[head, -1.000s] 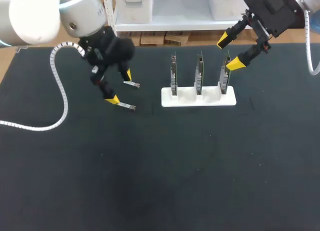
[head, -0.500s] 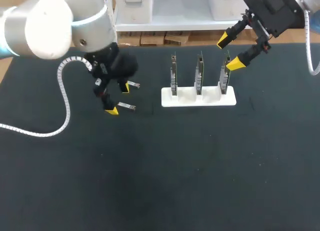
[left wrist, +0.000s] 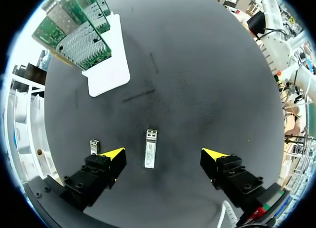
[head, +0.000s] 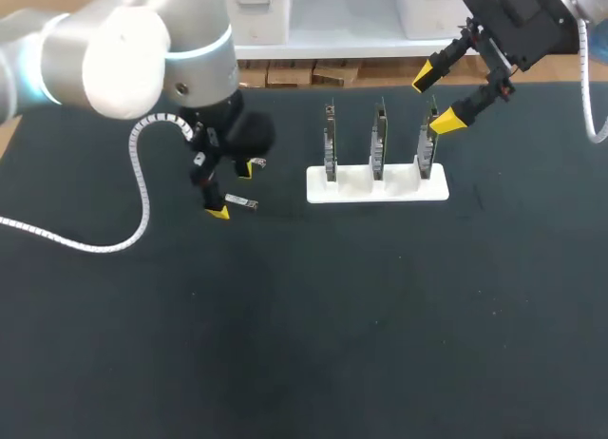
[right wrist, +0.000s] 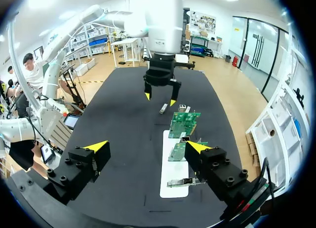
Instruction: Pick up the optical module with the left hand, and insert it into the network port with the right hand.
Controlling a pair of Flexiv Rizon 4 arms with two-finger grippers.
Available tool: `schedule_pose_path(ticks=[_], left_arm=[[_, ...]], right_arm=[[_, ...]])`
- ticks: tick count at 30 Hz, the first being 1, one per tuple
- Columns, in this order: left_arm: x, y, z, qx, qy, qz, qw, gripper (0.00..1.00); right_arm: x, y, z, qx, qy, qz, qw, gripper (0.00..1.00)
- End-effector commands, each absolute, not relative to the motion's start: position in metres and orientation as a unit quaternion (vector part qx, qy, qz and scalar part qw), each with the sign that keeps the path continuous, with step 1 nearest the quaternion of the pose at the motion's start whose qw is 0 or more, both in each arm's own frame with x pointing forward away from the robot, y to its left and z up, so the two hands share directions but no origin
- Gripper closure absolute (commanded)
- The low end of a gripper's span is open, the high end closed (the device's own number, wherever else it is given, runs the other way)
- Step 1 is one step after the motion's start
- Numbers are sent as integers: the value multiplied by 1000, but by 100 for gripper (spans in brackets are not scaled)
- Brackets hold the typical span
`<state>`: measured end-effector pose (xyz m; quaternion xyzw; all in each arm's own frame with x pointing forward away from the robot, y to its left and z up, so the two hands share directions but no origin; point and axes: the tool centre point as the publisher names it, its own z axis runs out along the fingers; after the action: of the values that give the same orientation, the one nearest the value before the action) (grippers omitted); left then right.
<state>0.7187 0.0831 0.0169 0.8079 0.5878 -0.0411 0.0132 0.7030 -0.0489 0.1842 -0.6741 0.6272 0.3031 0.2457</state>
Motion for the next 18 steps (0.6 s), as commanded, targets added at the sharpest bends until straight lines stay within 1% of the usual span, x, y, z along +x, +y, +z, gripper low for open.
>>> schedule_pose_path(ticks=[1,18], left_arm=[[726,78,15,810,586,-38,-1,0],[727,82,4,799,599,-49,-14,0]], right_arm=[[703,-49,184,-674,627,303,247,0],[703,-49,184,-674,627,303,247,0]])
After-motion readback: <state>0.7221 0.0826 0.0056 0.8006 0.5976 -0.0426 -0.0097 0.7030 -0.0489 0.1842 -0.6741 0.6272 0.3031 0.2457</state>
